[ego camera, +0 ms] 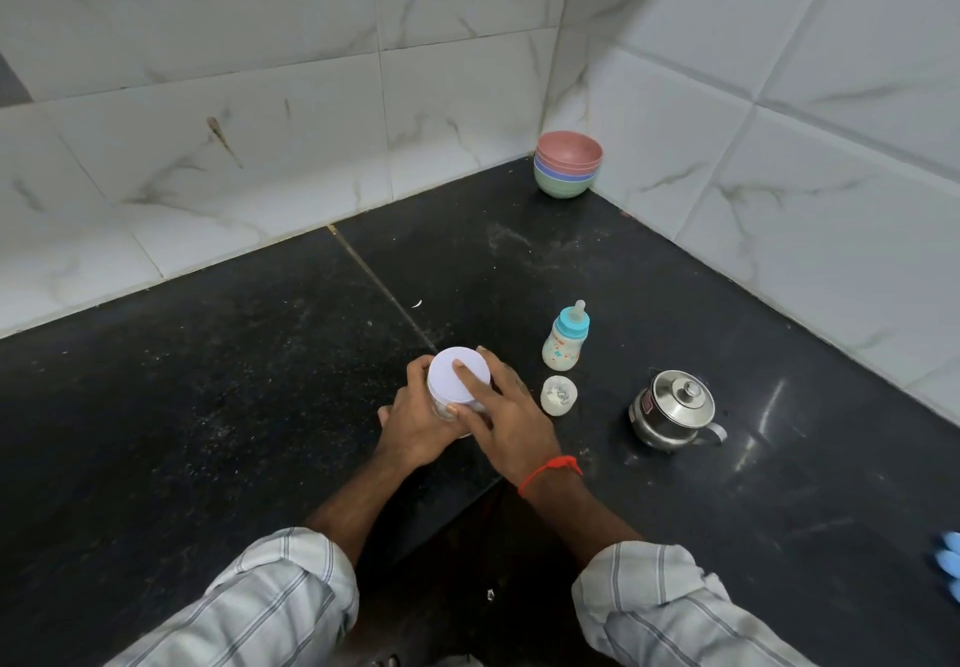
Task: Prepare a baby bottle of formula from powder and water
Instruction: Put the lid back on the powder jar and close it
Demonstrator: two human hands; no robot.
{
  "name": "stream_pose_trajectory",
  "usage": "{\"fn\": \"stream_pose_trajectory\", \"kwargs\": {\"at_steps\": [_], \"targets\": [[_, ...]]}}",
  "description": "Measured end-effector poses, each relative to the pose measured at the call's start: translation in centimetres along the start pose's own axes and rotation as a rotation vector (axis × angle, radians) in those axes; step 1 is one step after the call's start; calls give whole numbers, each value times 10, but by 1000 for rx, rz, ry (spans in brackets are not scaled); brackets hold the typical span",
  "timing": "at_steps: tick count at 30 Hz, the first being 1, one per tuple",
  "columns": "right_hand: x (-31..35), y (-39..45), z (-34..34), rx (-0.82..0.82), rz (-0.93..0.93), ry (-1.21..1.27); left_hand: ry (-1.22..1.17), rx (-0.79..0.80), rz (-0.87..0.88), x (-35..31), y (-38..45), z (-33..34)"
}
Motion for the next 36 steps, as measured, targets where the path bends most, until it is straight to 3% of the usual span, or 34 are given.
{"fn": "stream_pose_trajectory", "kwargs": {"at_steps": [6, 10, 14, 19, 23, 31, 33, 36], "targets": [[16, 5, -11, 51, -62, -283, 19, -4, 5, 0, 0, -1], [14, 7, -1, 102, -75, -176, 30, 0, 9, -3, -2, -1], [15, -4, 5, -83, -45, -11, 31, 8, 30, -3, -4, -1], [17, -4, -2, -195, -82, -144, 26, 19, 18, -2, -1, -1], [13, 4, -10, 31, -11, -71, 30, 24, 39, -3, -2, -3], [31, 71, -30, 743, -3, -223, 13, 34, -16, -1, 1, -2], [42, 78, -36, 774, -14, -263, 16, 32, -17, 0, 2, -2], [34, 83, -37, 727, 114, -296, 30, 40, -19, 0, 2, -1]]}}
Point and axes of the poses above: each hand's wrist, its own y-axis towards the middle knuckle, its own z-axis out of the palm, x = y × z, the point moved 8 cm from there along y, towards the middle knuckle, and after that the axes turned 14 degrees about -z, right-handed, at the moved point
